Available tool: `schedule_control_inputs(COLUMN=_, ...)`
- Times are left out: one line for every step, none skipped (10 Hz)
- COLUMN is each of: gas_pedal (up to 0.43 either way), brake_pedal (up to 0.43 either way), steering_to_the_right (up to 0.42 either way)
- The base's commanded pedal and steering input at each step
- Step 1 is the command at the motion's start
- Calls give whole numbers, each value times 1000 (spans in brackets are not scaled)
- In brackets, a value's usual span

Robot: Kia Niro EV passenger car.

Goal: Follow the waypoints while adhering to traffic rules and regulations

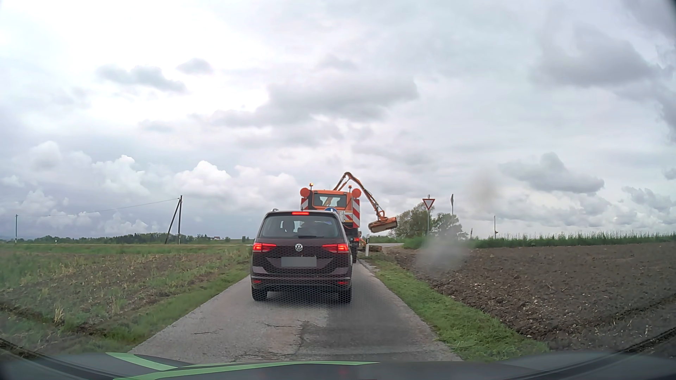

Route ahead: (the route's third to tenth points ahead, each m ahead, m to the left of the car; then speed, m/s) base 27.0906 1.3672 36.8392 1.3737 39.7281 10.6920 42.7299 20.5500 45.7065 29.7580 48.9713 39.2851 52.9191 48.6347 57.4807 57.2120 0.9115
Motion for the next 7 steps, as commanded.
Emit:
schedule_control_inputs(gas_pedal=87, brake_pedal=0, steering_to_the_right=-8)
schedule_control_inputs(gas_pedal=98, brake_pedal=0, steering_to_the_right=-8)
schedule_control_inputs(gas_pedal=98, brake_pedal=0, steering_to_the_right=-8)
schedule_control_inputs(gas_pedal=98, brake_pedal=0, steering_to_the_right=-8)
schedule_control_inputs(gas_pedal=98, brake_pedal=0, steering_to_the_right=-8)
schedule_control_inputs(gas_pedal=98, brake_pedal=0, steering_to_the_right=-7)
schedule_control_inputs(gas_pedal=98, brake_pedal=0, steering_to_the_right=-8)
